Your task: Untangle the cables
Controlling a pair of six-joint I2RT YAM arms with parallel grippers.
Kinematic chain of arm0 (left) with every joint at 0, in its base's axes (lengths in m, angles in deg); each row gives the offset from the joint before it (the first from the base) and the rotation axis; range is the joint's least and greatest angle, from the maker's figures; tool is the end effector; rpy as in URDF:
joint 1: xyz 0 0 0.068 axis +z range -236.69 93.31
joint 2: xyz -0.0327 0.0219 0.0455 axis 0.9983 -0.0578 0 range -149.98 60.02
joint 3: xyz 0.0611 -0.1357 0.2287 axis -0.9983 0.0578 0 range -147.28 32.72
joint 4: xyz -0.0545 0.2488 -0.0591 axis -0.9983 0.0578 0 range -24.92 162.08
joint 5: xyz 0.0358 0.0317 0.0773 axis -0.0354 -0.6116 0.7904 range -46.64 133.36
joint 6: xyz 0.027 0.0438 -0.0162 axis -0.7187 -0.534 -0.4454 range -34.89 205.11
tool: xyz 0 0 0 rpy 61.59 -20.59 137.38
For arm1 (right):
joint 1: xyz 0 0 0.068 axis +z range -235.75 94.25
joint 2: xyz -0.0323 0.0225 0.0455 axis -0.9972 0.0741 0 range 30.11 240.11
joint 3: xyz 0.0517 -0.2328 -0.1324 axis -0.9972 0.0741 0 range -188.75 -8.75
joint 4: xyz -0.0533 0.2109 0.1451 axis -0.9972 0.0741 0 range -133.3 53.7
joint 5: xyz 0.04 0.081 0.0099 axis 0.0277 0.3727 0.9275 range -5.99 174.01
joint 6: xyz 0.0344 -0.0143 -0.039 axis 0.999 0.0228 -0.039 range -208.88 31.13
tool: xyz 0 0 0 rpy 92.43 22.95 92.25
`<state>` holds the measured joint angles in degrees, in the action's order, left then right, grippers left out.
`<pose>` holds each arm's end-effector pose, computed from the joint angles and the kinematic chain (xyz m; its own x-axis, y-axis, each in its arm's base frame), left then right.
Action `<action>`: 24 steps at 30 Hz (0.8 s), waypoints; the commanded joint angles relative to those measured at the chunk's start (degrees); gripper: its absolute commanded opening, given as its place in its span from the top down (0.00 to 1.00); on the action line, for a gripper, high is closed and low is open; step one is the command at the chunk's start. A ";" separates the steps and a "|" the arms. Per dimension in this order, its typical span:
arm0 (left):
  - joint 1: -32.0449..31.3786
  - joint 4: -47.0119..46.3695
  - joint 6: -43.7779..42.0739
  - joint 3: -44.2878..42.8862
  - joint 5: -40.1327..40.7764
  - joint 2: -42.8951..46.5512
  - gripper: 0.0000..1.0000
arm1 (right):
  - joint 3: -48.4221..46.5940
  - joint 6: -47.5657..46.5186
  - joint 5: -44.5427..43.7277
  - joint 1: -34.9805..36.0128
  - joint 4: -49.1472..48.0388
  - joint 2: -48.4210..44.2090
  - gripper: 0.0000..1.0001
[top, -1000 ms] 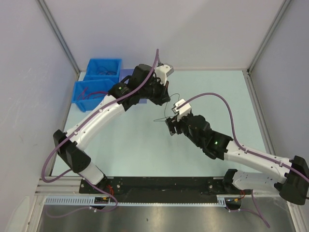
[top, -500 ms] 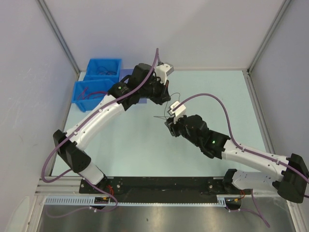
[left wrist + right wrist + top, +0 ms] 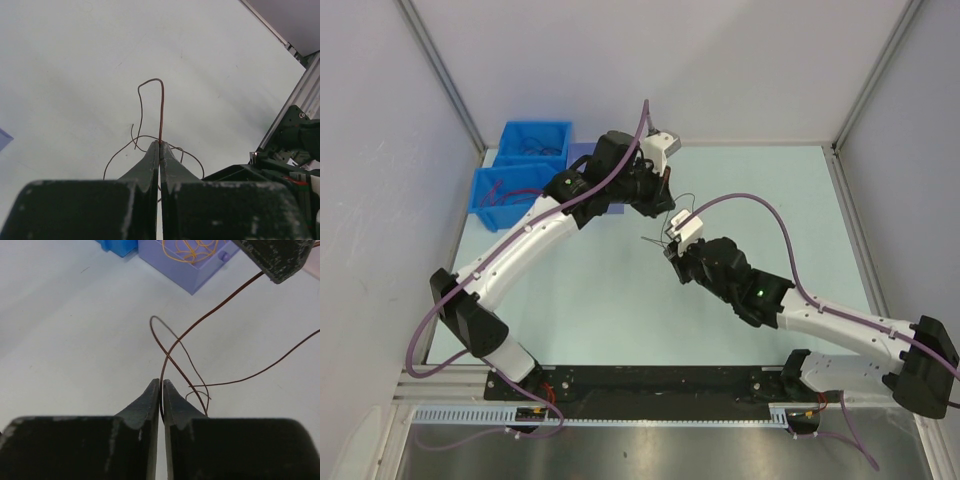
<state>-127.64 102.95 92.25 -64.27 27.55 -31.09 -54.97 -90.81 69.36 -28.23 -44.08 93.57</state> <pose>0.2613 -0.2397 0.4048 -0.4971 0.2730 -0.8236 0.7492 0.6139 -0.2487 0.1461 0.2127 0.3035 -0.1289 -0.2635 -0.9560 -0.6906 0.7157 -0.1041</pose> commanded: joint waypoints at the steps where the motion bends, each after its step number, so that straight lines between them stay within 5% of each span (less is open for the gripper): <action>1: 0.17 -2.01 1.12 -1.01 -2.64 2.07 1.00 | -2.30 0.35 0.33 -0.04 -2.74 0.87 0.94; 10: 0.17 -3.23 2.44 1.89 -4.14 4.88 1.00 | -2.39 1.41 -0.20 0.32 -4.58 0.09 1.00; 13: 0.17 -3.85 3.06 3.82 -2.39 6.90 0.74 | -2.30 2.54 -0.11 0.05 -5.46 -2.19 1.00; 14: 0.17 -4.11 3.23 4.35 -1.42 7.52 0.56 | -2.30 2.90 0.06 0.05 -5.73 -2.81 1.00; 16: 0.25 -4.47 3.85 6.19 2.17 8.92 0.35 | -2.30 3.25 0.41 -0.56 -6.34 -5.09 1.00; 17: 0.17 -4.64 4.11 6.81 3.58 10.41 0.01 | -2.30 3.43 0.59 -0.82 -6.60 -6.06 1.00; 24: 0.96 -3.94 5.61 12.61 12.55 18.85 0.00 | -3.35 5.10 3.75 -4.16 -6.35 -10.55 1.00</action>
<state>-127.40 99.94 95.90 -54.04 33.43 -18.76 -55.12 -87.36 71.13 -30.68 -47.97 84.98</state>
